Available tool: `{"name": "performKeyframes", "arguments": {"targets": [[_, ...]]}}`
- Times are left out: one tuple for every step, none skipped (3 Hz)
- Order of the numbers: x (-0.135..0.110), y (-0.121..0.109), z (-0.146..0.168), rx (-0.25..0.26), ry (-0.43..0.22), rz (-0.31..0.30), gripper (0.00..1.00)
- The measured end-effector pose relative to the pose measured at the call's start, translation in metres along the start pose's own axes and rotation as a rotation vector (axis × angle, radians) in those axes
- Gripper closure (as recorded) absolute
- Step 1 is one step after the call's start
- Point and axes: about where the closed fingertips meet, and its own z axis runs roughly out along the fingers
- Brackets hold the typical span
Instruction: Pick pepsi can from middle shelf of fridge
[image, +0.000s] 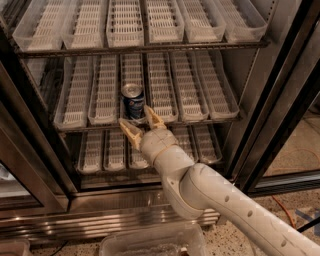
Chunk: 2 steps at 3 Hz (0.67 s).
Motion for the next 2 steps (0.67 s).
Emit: {"name": "performKeyframes", "arguments": {"targets": [[-0.0006, -0.0104, 0.0171, -0.002, -0.022, 0.002, 0.38], [-0.0022, -0.0143, 0.0257, -0.010, -0.029, -0.005, 0.35]]}}
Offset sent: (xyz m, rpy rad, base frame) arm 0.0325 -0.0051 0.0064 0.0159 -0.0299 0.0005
